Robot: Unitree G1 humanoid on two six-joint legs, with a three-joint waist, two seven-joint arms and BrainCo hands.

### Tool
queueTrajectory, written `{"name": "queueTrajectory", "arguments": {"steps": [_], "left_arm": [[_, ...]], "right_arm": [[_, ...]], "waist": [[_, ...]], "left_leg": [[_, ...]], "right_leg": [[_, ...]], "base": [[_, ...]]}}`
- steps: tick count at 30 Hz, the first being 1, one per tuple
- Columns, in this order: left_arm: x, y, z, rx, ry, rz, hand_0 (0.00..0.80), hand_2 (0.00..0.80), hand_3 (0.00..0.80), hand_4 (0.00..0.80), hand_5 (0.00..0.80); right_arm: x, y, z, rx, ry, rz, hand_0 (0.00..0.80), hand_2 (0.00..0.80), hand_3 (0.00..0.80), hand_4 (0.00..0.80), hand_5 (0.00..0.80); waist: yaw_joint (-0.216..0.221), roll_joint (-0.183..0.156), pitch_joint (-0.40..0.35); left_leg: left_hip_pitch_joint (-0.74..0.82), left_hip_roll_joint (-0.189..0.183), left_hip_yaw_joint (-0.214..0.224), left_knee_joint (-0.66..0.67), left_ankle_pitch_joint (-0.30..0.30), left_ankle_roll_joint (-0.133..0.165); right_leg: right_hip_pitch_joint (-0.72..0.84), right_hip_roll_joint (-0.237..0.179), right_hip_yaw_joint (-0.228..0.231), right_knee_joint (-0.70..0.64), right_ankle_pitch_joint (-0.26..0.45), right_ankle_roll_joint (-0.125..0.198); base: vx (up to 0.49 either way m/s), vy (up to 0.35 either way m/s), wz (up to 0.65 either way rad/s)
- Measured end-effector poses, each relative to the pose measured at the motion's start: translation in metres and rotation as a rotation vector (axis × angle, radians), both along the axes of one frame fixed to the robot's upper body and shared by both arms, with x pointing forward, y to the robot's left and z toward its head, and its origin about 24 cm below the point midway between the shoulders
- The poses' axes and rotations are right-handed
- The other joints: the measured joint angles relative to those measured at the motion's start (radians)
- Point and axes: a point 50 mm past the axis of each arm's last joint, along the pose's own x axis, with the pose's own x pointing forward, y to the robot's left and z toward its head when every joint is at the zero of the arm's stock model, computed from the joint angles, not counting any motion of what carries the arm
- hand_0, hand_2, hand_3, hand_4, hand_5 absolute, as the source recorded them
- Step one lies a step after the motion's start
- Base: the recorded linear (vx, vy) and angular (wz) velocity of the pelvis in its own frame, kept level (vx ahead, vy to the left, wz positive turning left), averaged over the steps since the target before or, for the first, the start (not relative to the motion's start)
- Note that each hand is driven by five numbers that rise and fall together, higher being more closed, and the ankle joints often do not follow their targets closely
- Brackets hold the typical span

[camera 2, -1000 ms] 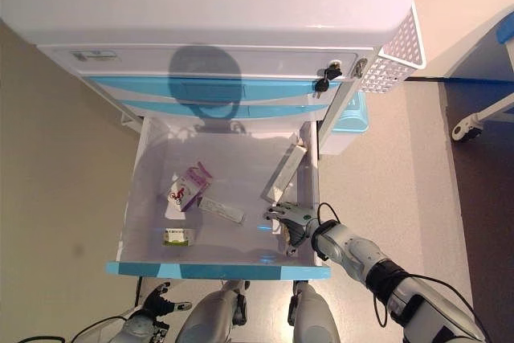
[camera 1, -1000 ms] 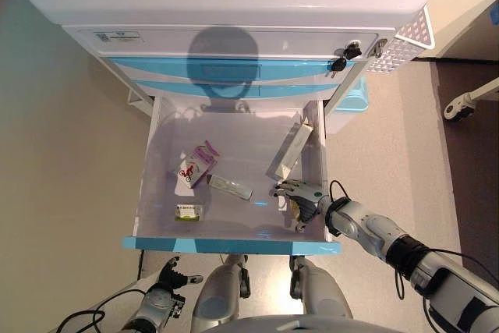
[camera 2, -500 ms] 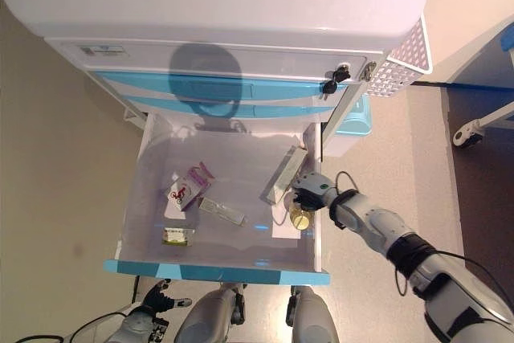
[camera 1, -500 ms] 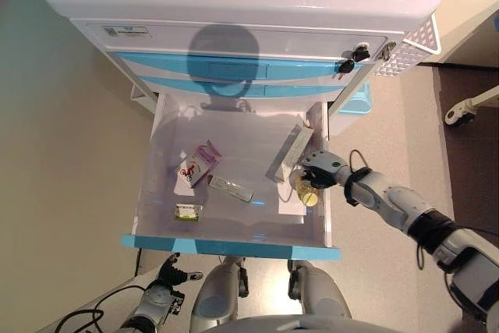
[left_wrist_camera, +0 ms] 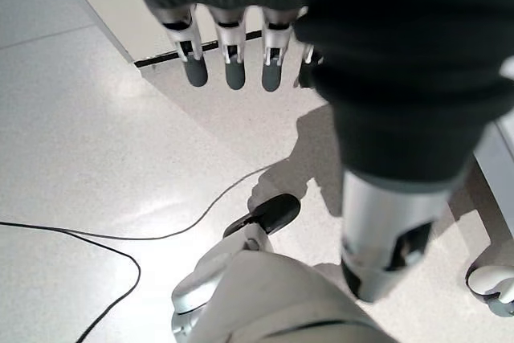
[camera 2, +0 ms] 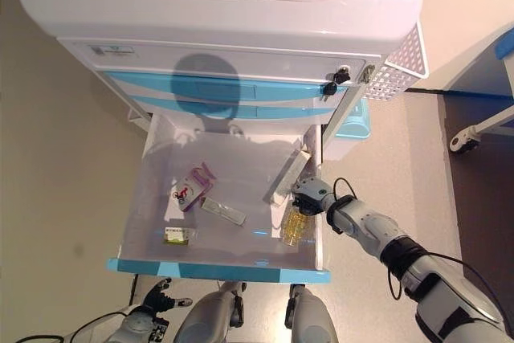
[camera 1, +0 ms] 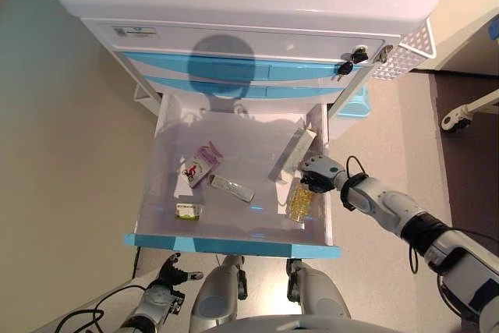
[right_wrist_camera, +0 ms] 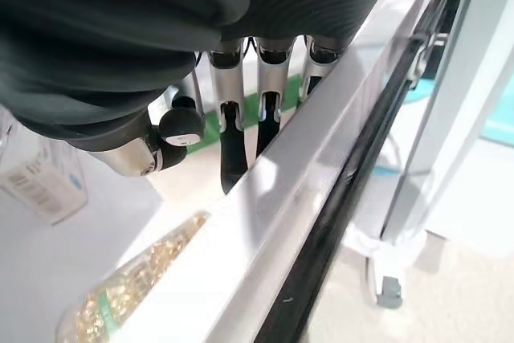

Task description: Open the drawer and pick up the medicine

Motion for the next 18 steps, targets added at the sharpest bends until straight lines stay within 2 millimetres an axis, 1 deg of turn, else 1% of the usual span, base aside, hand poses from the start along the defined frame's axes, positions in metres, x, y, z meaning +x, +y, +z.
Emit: {"name": "queueTrajectory", "arguments": {"steps": [1,4,7,9,13,14,15,16,18], "left_arm": [[0.0,0.0,0.0,0.001,0.002,0.001,0.0,0.0,0.0,0.0,0.0],[-0.001,0.0,-0.001,0.001,0.006,0.001,0.0,0.0,0.0,0.0,0.0],[-0.001,0.0,0.0,0.001,0.002,0.0,0.0,0.0,0.0,0.0,0.0],[-0.001,0.0,0.0,0.001,0.002,0.001,0.0,0.0,0.0,0.0,0.0],[-0.002,0.0,-0.001,0.0,0.005,0.002,0.0,0.0,0.0,0.0,0.0],[-0.003,0.0,-0.001,-0.001,0.006,0.002,0.0,0.0,0.0,0.0,0.0],[-0.004,0.0,-0.001,-0.001,0.007,0.005,0.0,0.0,0.0,0.0,0.0],[-0.005,-0.001,-0.002,-0.002,0.013,0.007,0.0,0.0,0.0,0.0,0.0],[-0.006,-0.003,-0.003,-0.006,0.015,0.008,0.0,0.0,0.0,0.0,0.0]], "right_arm": [[0.0,0.0,0.0,0.001,-0.001,0.001,0.0,0.0,0.0,0.0,0.0],[0.0,0.001,-0.007,-0.001,0.01,-0.01,0.0,0.0,0.0,0.0,0.0],[-0.002,0.001,-0.008,-0.003,0.014,-0.009,0.0,0.0,0.0,0.0,0.0],[-0.003,0.003,-0.006,0.002,0.008,0.001,0.0,0.0,0.0,0.0,0.0],[-0.011,-0.008,0.008,0.002,-0.029,0.02,0.0,0.0,0.0,0.0,0.0],[-0.012,-0.006,0.01,0.019,-0.031,0.025,0.0,0.0,0.0,0.0,0.0],[-0.013,-0.002,0.013,0.025,-0.035,0.033,0.0,0.0,0.0,0.0,0.0],[-0.014,0.01,0.021,0.057,-0.055,0.068,0.0,0.0,0.0,0.0,0.0],[-0.02,0.03,0.038,0.138,-0.097,0.145,0.0,0.0,0.0,0.0,0.0]], "waist": [[-0.001,0.0,-0.002],[0.0,-0.001,-0.024],[0.0,0.0,-0.03],[-0.001,0.0,-0.031],[-0.003,0.001,-0.032],[-0.002,0.002,-0.033],[-0.002,0.002,-0.033],[-0.008,0.002,-0.033],[-0.006,0.004,-0.034]], "left_leg": [[0.0,0.0,0.0,0.0,0.0,0.0],[-0.001,0.0,0.0,0.0,0.0,0.0],[-0.002,0.0,0.0,0.0,0.0,0.0],[-0.002,0.0,0.001,0.0,0.0,0.0],[-0.004,0.0,0.004,0.0,-0.001,-0.001],[-0.004,0.001,0.004,0.0,-0.001,-0.002],[-0.004,0.001,0.004,0.0,-0.001,-0.002],[-0.004,0.002,0.006,0.0,-0.001,-0.002],[-0.004,0.003,0.006,0.0,0.0,-0.001]], "right_leg": [[0.0,0.0,0.0,0.0,0.0,0.0],[-0.002,0.0,0.0,0.0,0.0,0.0],[-0.003,0.0,0.0,0.001,0.0,0.0],[-0.005,0.0,0.001,0.004,0.0,0.0],[-0.012,-0.001,0.005,0.01,0.0,0.0],[-0.012,0.0,0.005,0.01,0.0,0.0],[-0.013,0.0,0.005,0.01,0.0,0.0],[-0.015,0.002,0.008,0.01,0.0,0.0],[-0.021,0.003,0.013,0.013,0.002,-0.003]], "base": [[0.0,0.0,0.0],[0.0,0.0,0.0],[0.0,0.0,0.0],[0.0,0.0,0.0],[0.002,0.001,-0.02],[0.0,0.0,0.0],[0.009,0.011,-0.04],[0.0,0.007,-0.11],[-0.003,0.003,-0.14]]}}
